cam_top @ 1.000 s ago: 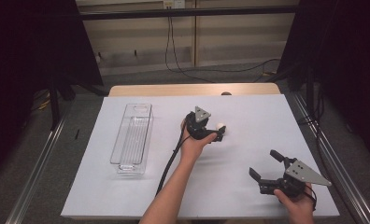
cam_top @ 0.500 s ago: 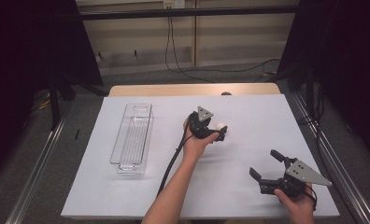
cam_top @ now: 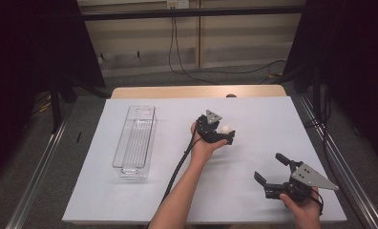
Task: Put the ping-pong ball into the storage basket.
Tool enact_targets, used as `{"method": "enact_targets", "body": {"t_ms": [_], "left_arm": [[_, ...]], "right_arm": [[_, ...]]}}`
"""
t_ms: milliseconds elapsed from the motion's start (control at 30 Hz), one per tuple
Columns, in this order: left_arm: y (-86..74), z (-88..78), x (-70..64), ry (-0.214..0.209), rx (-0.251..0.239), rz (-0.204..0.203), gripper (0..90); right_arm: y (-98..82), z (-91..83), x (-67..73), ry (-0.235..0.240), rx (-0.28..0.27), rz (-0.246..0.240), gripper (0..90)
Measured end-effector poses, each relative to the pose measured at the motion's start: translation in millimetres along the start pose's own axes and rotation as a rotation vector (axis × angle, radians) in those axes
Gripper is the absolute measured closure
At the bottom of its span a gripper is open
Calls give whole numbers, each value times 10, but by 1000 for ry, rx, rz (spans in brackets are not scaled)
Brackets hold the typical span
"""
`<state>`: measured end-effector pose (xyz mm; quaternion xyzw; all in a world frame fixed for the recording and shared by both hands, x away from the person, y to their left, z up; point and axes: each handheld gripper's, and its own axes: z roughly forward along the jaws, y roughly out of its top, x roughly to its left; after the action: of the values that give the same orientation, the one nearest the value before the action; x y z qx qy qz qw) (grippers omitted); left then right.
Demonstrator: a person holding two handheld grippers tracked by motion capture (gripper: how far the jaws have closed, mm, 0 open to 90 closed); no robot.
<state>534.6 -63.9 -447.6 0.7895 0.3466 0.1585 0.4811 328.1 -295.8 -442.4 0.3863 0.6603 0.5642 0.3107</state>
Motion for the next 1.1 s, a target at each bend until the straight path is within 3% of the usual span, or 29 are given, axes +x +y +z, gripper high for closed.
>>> {"method": "enact_targets", "body": {"t_ms": [100,233,333,367,500,767,900,967,1033,1067,1100], "left_arm": [[-3,47,-26,-6,1,-23,41],[-1,89,-34,-9,28,6,71],[-14,135,-42,-20,26,-7,121],[-18,138,-34,-17,47,10,121],[-38,164,-12,-17,70,12,173],[-29,208,-14,-26,91,18,272],[-26,219,-1,-36,101,12,316],[-27,243,-18,-32,92,-25,338],[-11,237,4,-32,140,20,350],[-18,260,-33,-31,118,-21,360],[-12,256,-3,-39,142,31,370]], "right_arm": [[-2,3,1,2,1,1,8],[-1,-1,2,5,2,-4,8],[4,-4,-3,5,-2,-5,8],[4,-4,-3,5,-2,-5,8],[8,-12,-8,4,-3,-8,8],[5,-14,-13,-3,0,-6,8],[10,-19,-10,0,0,-17,8],[12,-20,-5,-1,2,-13,8],[9,-18,-13,1,1,-15,8],[8,-18,-15,-1,1,-16,8],[7,-16,-14,-3,-2,-13,8]]}}
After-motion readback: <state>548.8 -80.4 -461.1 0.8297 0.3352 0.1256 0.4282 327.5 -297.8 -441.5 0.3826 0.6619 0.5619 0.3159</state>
